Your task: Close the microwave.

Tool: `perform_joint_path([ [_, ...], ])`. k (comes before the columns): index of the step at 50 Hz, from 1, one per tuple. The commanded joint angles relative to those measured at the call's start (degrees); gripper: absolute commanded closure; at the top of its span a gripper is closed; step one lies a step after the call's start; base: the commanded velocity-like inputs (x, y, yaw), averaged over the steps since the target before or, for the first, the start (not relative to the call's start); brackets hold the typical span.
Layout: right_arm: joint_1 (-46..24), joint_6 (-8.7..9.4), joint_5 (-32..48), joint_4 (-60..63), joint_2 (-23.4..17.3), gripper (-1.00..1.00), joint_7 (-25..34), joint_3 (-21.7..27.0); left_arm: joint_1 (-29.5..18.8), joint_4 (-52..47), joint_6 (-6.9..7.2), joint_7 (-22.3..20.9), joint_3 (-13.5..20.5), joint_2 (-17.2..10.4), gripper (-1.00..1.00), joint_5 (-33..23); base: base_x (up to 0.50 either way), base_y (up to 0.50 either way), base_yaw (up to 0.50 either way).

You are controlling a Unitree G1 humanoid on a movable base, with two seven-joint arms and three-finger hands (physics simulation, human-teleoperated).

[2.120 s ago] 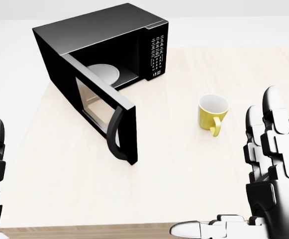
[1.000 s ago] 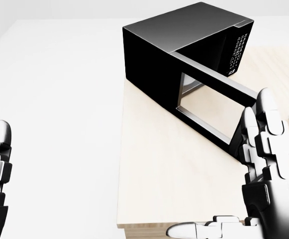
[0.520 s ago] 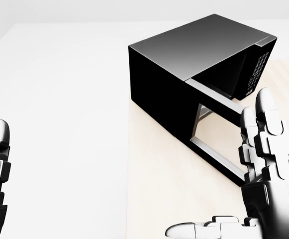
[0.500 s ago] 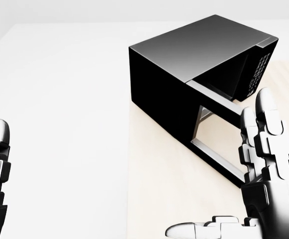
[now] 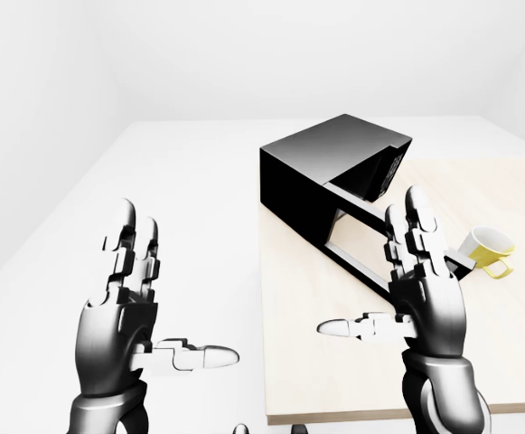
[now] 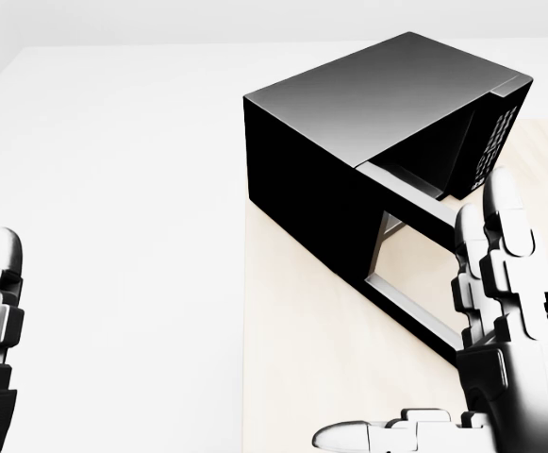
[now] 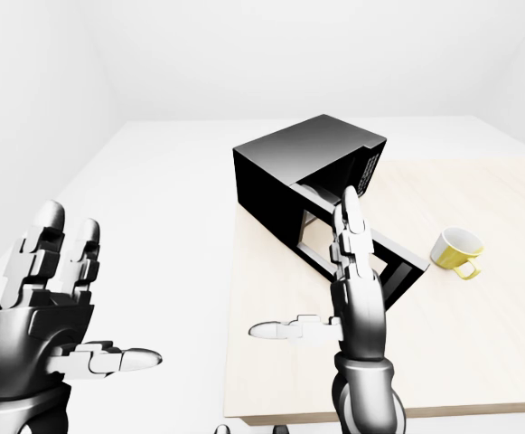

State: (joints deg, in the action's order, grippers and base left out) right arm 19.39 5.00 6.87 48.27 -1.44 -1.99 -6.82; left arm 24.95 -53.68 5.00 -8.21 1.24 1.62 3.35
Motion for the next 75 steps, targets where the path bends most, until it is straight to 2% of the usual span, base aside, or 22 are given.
perform_joint_path([
  [1, -0.03, 0.00, -0.02, -0.28, -0.01, -1.00, -0.04, 0.07, 0.27, 0.14, 0.00, 0.03, -0.23, -0.07, -1.00, 0.08, 0.00, 0.00, 0.00],
  [37, -8.94, -0.05, 0.60, -25.05, 1.58, -1.00, -2.08, 2.92, 0.26, 0.07, 0.00, -0.13, 0.05, -0.02, -1.00, 0.04, 0.00, 0.00, 0.00],
  [45, -11.98, -3.43, 0.48, -33.75, 1.80, -1.00, -2.80, 3.70, 0.00, 0.11, 0.00, -0.18, 0.26, 0.01, -1.00, 0.17, 0.00, 0.00, 0.00],
  [50, -12.99, -4.39, 0.45, -36.43, 1.84, -1.00, -2.98, 4.09, 0.18, 0.07, 0.00, -0.17, 0.00, 0.01, -1.00, -0.01, 0.00, 0.00, 0.00],
  [54, -15.29, -6.48, -0.06, -42.13, 1.76, -1.00, -3.33, 5.19, 0.14, 0.13, 0.00, -0.10, -0.02, -0.04, -1.00, 0.03, 0.00, 0.00, 0.00],
  [61, -16.79, -7.83, -0.23, -45.70, 1.68, -1.00, -3.74, 5.91, 0.01, 0.26, 0.00, -0.07, 0.11, -0.04, -1.00, 0.11, 0.00, 0.00, 0.00],
  [75, -17.66, -8.27, -0.37, -47.69, 1.66, -1.00, -4.07, 6.25, 0.14, 0.28, 0.00, -0.09, 0.06, -0.07, -1.00, 0.12, 0.00, 0.00, 0.00],
])
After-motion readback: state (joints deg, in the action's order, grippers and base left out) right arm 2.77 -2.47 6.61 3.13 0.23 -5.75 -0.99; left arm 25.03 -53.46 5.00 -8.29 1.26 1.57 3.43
